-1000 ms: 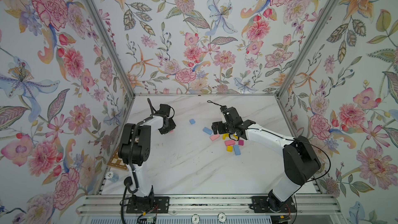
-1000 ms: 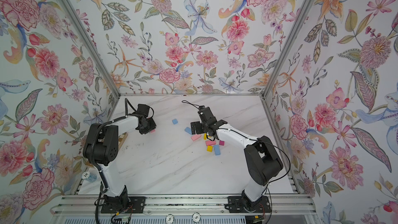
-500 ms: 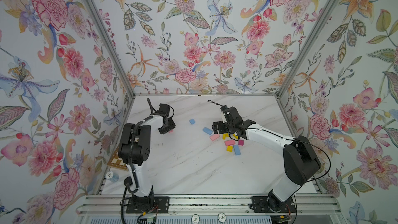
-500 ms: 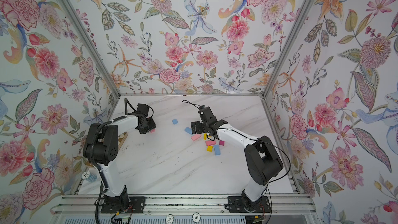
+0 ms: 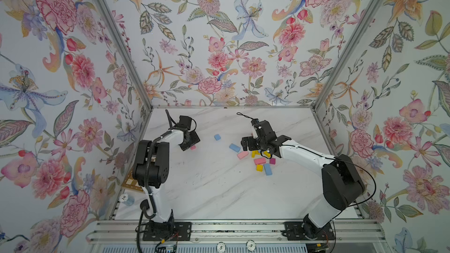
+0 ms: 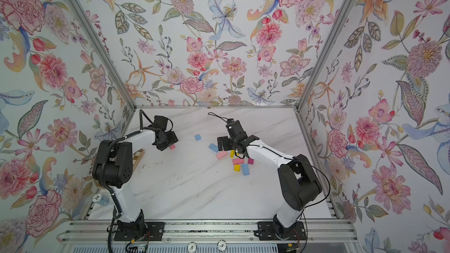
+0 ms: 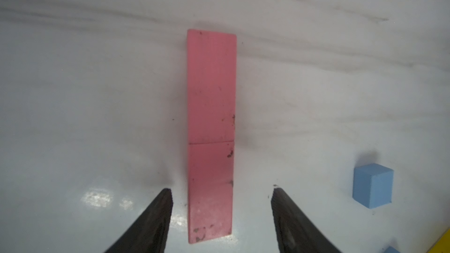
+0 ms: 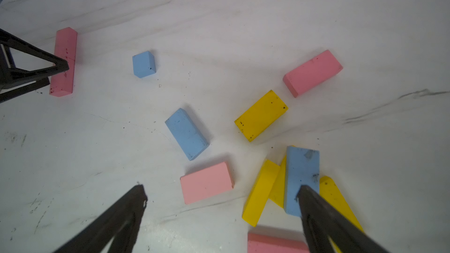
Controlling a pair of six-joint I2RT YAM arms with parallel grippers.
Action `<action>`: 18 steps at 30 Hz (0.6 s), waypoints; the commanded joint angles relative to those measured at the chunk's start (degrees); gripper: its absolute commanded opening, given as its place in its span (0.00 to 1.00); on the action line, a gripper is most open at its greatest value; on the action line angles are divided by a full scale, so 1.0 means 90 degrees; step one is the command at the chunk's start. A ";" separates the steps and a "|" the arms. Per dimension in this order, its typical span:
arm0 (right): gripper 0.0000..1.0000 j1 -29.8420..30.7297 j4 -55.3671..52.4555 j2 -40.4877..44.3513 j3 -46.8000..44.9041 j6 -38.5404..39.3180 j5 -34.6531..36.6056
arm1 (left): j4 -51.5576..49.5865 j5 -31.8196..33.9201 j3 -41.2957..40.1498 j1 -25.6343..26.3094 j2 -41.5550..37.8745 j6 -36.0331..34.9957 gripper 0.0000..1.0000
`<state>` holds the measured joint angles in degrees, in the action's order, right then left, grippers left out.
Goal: Assemble the letter v with building blocks
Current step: Adjust the building block at the center of the board, then pick up the building block from the center of the board.
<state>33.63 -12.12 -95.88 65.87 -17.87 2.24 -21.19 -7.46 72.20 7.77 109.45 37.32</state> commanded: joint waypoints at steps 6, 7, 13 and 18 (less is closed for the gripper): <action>0.99 -0.0556 -0.0166 0.0386 -0.0063 -0.0158 -0.0200 | 0.0168 -0.0524 0.0197 0.0116 -0.0981 -0.0296 0.81; 0.99 -0.0648 -0.0233 0.0407 -0.0054 -0.0156 -0.0191 | 0.0142 -0.0492 0.0215 0.0183 -0.1077 -0.0366 0.84; 0.96 -0.1290 -0.0848 0.0455 -0.0130 -0.0329 -0.0190 | -0.0015 0.0101 0.0404 0.1009 -0.1792 -0.0858 0.99; 0.86 -0.1776 -0.0903 0.0749 -0.0864 -0.0666 -0.0358 | -0.0059 0.1008 0.0582 0.2067 -0.2151 -0.1229 0.99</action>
<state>19.11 -16.82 -91.22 61.39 -21.52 0.23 -20.47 -4.69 75.35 22.68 91.96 29.87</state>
